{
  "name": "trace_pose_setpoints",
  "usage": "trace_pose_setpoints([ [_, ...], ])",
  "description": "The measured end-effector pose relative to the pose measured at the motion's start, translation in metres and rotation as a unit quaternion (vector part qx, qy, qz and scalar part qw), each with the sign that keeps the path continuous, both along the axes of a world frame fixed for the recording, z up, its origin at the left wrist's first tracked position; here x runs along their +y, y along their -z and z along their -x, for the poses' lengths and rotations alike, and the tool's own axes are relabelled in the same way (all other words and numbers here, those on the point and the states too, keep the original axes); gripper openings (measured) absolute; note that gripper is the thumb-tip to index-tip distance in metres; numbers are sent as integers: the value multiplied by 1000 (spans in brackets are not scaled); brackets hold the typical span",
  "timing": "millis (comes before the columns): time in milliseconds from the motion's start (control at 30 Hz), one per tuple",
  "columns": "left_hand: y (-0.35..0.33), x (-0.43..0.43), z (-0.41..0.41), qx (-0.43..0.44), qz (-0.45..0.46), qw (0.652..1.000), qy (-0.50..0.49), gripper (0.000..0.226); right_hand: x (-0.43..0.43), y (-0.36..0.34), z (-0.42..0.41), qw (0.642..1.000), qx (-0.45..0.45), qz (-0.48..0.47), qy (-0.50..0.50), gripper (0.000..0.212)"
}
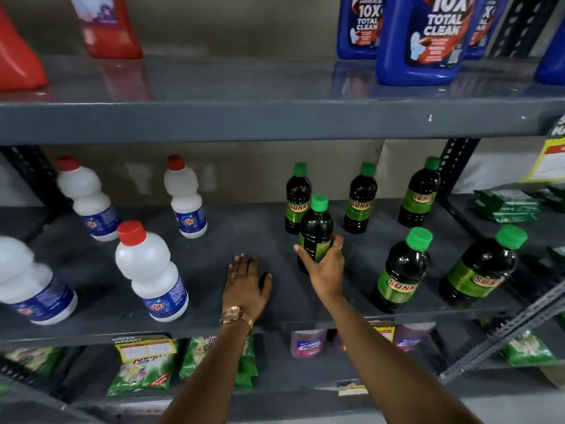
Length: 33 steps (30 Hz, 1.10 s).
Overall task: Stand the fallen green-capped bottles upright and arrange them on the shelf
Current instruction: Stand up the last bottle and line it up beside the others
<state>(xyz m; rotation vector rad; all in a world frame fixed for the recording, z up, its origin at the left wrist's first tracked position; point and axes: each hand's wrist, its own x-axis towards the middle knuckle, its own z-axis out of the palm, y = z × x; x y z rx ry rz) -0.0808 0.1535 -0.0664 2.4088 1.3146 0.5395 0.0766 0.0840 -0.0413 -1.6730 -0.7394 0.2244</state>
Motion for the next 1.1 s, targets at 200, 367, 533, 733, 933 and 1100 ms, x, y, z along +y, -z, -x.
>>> trace_pose_setpoints([
  [200, -1, 6, -1, -3, -1, 1000, -4, 58, 8, 14, -3, 998, 44, 0, -48, 75],
  [367, 1, 9, -1, 2, -7, 1000, -11, 57, 2, 19, 1, 999, 1, 12, -41, 85],
  [533, 0, 10, -2, 0, 0, 1000, -2, 56, 13, 14, 6, 997, -31, 63, -36, 66],
  [733, 1, 12, 1, -5, 3, 1000, -5, 55, 5, 20, -2, 998, 20, 26, -44, 75],
  [933, -1, 10, -2, -5, 15, 1000, 4, 56, 10, 18, -6, 995, -20, 94, 8, 99],
  [1100, 1, 10, 2, 1, 11, 1000, -5, 56, -4, 29, -17, 991, 50, 54, -115, 70],
])
